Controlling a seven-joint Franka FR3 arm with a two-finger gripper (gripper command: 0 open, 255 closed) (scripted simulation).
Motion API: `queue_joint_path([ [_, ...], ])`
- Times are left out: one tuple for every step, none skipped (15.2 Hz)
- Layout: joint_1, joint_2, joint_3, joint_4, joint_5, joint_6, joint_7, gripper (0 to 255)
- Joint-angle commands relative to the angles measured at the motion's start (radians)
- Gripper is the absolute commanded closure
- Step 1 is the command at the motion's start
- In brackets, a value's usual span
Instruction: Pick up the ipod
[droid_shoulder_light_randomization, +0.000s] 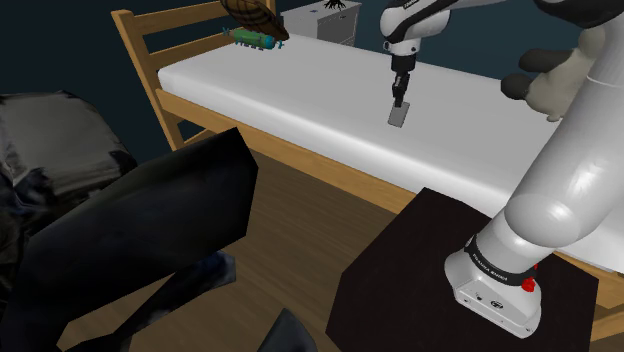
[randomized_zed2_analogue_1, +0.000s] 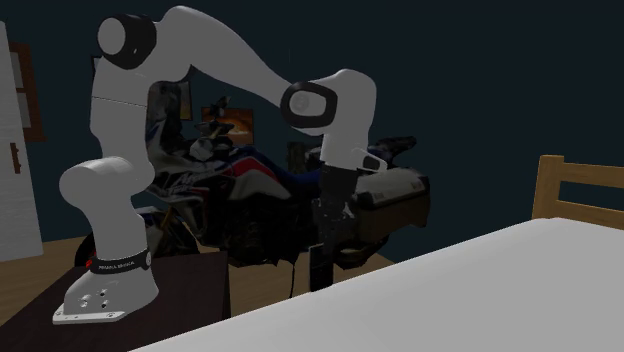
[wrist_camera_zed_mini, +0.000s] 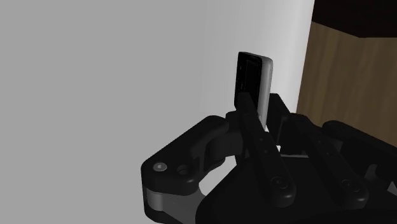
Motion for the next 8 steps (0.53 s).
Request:
queue_joint_path([
  [0.001, -0.012, -0.001, 0.012, -0.003, -0.023, 0.001, 255],
  [0.002, -0.017, -0.001, 0.019, -0.005, -0.036, 0.001, 255],
  [0.002, -0.022, -0.001, 0.027, -0.006, -0.048, 0.001, 255],
  [0.003, -0.027, -0.001, 0.035, -0.007, -0.06, 0.001, 255],
  [0.003, -0.031, -0.001, 0.043, -0.008, -0.073, 0.001, 255],
  [0.003, -0.036, -0.001, 0.051, -0.01, -0.085, 0.0, 255],
  [0.004, -0.04, -0.002, 0.059, -0.011, -0.098, 0.0, 255],
  [0.004, -0.041, -0.002, 0.061, -0.011, -0.1, 0.0, 255],
])
